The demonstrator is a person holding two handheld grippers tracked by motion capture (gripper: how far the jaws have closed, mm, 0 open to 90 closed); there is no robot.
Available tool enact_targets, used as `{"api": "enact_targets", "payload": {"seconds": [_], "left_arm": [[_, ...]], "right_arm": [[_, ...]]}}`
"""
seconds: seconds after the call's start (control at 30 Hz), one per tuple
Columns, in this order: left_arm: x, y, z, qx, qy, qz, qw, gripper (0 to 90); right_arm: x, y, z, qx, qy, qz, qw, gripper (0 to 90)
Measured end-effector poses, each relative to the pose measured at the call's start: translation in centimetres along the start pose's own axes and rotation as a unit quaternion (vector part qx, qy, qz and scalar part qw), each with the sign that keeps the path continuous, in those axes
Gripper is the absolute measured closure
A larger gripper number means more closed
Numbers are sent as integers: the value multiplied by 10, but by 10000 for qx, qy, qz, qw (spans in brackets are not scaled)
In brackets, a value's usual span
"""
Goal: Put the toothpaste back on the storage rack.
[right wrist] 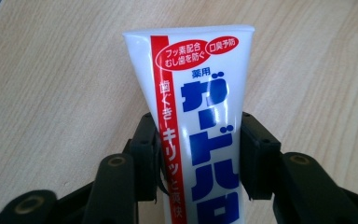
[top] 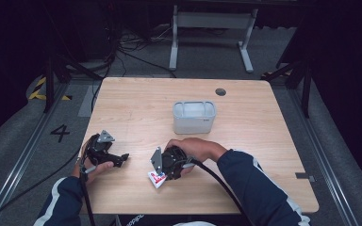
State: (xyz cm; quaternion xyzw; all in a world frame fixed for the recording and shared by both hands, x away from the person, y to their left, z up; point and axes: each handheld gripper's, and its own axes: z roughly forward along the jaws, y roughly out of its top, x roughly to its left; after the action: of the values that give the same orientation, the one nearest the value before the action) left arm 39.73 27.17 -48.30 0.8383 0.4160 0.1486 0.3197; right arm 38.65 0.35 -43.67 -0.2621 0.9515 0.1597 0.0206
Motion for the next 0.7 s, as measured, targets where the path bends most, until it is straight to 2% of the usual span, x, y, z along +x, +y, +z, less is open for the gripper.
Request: {"api": "enact_targets", "payload": {"seconds": [0.23, 0.37, 0.47, 0.5, 0.57, 0.7], "left_arm": [[0, 0, 0, 2, 5, 16, 10000, 1], [0, 0, 0, 8, 2, 11, 10000, 2], [0, 0, 0, 8, 2, 13, 10000, 2], [0, 0, 0, 8, 2, 13, 10000, 2], [0, 0, 0, 8, 2, 13, 10000, 2], [1, 1, 0, 7, -12, 52, 10000, 2]], "right_arm": [[7, -14, -12, -424, -280, 212, 9985, 605], [11, -25, -18, -742, -434, 372, 9956, 610], [14, -35, -23, -1023, -529, 520, 9920, 614], [14, -35, -23, -1023, -529, 520, 9920, 614], [15, -43, -27, -1238, -622, 625, 9884, 617], [17, -54, -33, -1484, -701, 796, 9832, 621]]}}
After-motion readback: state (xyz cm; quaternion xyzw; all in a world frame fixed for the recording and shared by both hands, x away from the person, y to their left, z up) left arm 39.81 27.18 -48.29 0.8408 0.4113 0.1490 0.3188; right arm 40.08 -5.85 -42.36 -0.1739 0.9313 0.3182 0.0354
